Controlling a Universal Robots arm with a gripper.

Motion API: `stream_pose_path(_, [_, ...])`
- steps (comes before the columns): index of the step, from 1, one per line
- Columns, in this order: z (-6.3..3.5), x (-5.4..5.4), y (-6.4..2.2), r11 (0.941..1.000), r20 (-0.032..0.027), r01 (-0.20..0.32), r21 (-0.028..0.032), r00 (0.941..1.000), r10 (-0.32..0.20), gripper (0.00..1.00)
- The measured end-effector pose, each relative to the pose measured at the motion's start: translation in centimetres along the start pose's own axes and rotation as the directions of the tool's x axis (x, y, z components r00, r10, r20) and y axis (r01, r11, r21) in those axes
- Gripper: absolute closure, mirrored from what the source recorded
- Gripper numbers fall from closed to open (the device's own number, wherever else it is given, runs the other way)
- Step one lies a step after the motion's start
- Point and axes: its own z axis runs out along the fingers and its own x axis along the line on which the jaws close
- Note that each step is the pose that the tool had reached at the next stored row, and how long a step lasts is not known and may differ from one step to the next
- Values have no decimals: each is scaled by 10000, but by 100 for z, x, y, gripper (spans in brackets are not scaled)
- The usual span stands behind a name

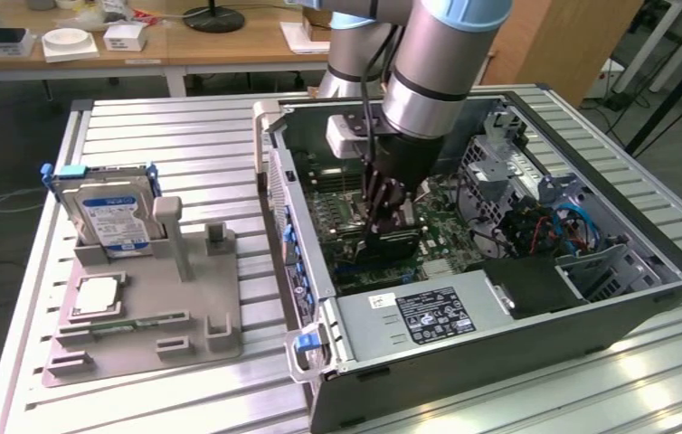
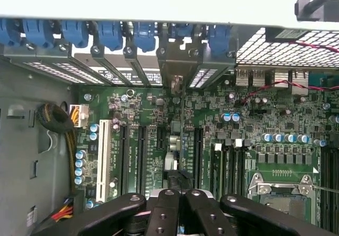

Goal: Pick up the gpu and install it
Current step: 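Press down on the gpu until it lock into place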

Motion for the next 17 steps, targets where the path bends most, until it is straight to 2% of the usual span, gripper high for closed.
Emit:
stream_pose_path(9, [46, -5, 7, 10000, -38, -3, -22, 10000, 3, 89])
stream_pose_path(11, [-26, -6, 16, 10000, 24, -1, 14, 10000, 1, 89])
stream_pose_path(13, [-126, -1, 27, 10000, -1, -1, 0, 10000, 1, 89])
stream_pose_path(17, [-308, 1, 46, 10000, -1, 0, -1, 10000, 0, 89])
